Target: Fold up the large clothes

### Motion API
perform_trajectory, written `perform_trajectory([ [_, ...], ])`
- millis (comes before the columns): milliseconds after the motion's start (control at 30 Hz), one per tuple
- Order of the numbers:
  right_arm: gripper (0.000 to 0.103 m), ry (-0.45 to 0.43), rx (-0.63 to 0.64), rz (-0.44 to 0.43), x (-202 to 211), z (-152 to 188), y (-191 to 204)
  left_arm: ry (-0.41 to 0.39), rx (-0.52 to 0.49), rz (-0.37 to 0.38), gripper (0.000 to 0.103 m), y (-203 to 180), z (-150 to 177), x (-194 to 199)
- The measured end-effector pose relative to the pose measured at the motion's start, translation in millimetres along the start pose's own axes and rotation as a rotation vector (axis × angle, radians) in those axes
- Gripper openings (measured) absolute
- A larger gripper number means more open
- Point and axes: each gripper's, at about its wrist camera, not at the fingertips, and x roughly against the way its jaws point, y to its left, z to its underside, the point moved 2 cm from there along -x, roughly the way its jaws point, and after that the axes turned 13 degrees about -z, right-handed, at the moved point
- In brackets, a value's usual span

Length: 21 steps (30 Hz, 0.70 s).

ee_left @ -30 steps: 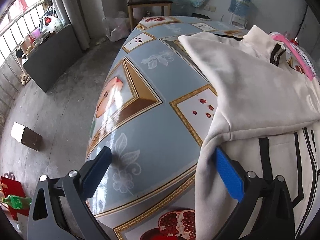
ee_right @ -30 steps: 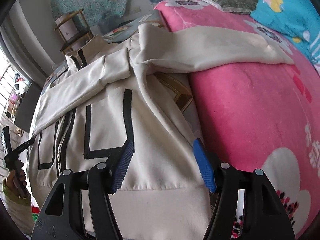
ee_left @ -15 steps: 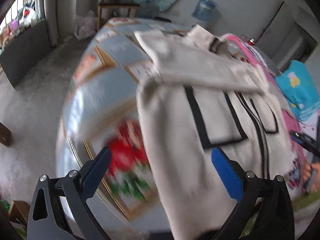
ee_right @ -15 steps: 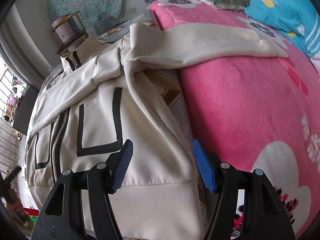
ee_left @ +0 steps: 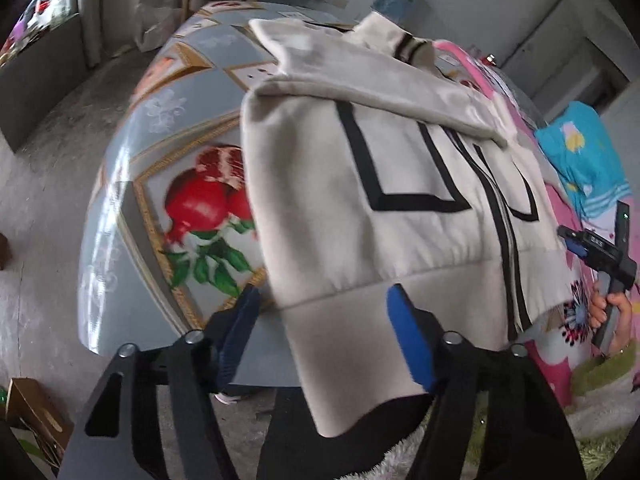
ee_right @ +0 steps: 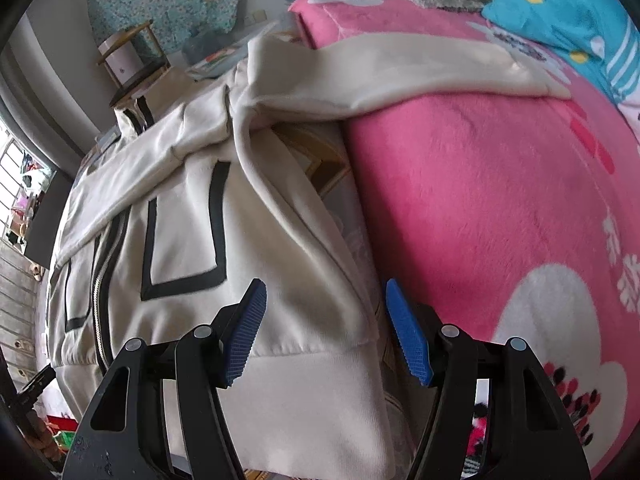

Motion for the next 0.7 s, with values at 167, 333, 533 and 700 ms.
perform_trajectory([
  [167, 0.045, 0.013, 0.031, 0.02, 0.0, 8.9, 3.7, 0.026, -0.016, -0.053, 0.047, -5.4, -0.2, -0.5],
  [333, 0.039, 0.015, 0.017, 0.009, 11.7, 22.9, -1.8, 0.106, 0.057, 0.029, 0.039, 4.2, 10.0, -1.6],
  [533, 0.019, 0.02, 0.004, 0.001, 19.3, 41.1, -8.4, 0.111, 0.059, 0.039, 0.037, -3.9, 20.6, -1.5],
  [700, 0.005, -0.033, 0.017, -0.02, 37.2, 40.2, -0.5, 0.074, 0.023, -0.019, 0.006, -8.7, 21.3, 4.5],
])
